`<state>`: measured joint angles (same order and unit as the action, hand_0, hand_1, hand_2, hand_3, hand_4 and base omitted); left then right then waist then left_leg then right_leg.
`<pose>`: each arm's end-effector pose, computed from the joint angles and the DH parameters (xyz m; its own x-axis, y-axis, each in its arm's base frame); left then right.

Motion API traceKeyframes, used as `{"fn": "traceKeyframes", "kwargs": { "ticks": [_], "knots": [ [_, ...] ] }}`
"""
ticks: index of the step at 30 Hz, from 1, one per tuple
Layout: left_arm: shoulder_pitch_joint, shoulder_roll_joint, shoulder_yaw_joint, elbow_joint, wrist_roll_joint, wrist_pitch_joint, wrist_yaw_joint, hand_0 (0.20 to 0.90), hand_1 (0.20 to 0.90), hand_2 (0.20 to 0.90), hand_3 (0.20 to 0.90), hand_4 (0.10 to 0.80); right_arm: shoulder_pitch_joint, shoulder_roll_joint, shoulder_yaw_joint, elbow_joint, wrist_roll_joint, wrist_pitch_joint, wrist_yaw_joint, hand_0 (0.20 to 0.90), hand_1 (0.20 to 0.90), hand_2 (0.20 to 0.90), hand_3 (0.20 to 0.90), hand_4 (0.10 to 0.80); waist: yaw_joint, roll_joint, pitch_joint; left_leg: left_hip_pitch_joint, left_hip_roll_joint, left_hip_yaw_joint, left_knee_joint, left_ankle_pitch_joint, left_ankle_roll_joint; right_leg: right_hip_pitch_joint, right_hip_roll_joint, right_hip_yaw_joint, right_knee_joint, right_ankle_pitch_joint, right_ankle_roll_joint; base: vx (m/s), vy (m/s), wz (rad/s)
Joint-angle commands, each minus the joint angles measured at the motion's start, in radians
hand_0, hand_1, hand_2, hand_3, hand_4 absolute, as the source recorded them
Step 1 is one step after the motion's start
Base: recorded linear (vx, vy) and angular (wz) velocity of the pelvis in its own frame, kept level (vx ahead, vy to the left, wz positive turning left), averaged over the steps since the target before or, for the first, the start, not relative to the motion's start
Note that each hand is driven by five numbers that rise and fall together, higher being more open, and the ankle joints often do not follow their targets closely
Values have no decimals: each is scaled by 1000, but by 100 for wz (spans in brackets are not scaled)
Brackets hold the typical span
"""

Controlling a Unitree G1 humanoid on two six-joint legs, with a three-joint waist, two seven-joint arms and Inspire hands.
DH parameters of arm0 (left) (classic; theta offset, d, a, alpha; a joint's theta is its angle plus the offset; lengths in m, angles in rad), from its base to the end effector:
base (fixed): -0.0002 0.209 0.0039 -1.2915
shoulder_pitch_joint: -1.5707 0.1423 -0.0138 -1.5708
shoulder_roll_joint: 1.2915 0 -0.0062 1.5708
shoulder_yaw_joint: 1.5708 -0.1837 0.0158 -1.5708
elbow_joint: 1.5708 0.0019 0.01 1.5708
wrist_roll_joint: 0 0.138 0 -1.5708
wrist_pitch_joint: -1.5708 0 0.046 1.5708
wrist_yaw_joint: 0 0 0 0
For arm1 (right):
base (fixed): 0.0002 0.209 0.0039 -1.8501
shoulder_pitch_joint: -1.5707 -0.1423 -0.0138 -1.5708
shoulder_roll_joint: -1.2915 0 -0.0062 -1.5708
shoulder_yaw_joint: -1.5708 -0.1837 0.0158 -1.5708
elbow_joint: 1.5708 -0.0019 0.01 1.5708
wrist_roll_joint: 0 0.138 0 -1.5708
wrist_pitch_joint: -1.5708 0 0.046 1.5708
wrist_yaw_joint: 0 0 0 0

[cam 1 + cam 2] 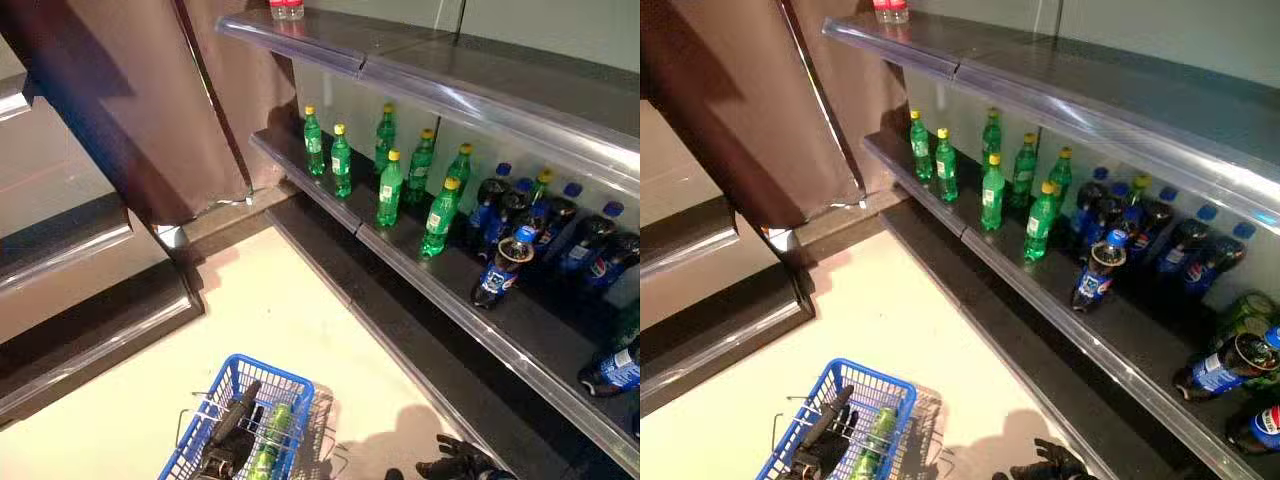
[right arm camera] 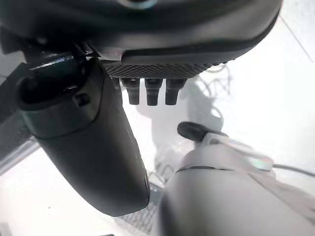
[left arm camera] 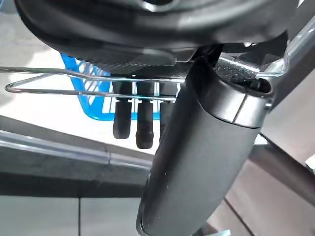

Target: Pick up the drink and place into the basket.

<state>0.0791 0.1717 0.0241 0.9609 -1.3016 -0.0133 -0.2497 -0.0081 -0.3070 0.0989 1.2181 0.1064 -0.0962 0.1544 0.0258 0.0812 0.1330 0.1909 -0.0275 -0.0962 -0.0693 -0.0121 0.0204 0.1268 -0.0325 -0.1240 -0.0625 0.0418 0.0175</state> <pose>0.0887 0.2121 -0.1058 0.7005 0.0932 -0.7076 -0.6876 0.3538 -0.6341 0.0808 -0.2498 -0.1054 0.4345 -0.0891 -0.8963 -0.0669 0.9892 -0.1308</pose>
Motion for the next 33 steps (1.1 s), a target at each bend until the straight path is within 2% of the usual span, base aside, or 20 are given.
{"fn": "traceKeyframes", "kwargs": {
  "ticks": [1, 21, 33],
  "knots": [
    [-119, 78, 68, -151, 46, -83, -27, 300, 300, 300, 200, 100, -7, -21, 28, 17, -17, -29, 23, 900, 900, 900, 900, 800, 19, -28, -63, -44, -64, 52, 65, -92, -11, -2, 12, 42, 77, -113, 21, 0, 0, 0],
    [-126, 57, 76, -176, -8, -159, -34, 300, 300, 300, 200, 100, -7, -6, 36, 27, -20, -31, 23, 900, 900, 900, 900, 800, 25, -33, -82, -10, -55, 83, 32, -93, -9, 33, 13, 38, 25, -93, 29, -5, 0, 0],
    [-123, 55, 84, -160, -7, -143, -8, 300, 300, 300, 200, 100, -1, -1, 33, 26, -23, -45, 8, 900, 900, 900, 900, 800, 19, -34, -88, -6, -50, 98, 25, -93, -8, 36, 15, 39, 25, -95, 28, 0, 0, 0]
  ]
}}
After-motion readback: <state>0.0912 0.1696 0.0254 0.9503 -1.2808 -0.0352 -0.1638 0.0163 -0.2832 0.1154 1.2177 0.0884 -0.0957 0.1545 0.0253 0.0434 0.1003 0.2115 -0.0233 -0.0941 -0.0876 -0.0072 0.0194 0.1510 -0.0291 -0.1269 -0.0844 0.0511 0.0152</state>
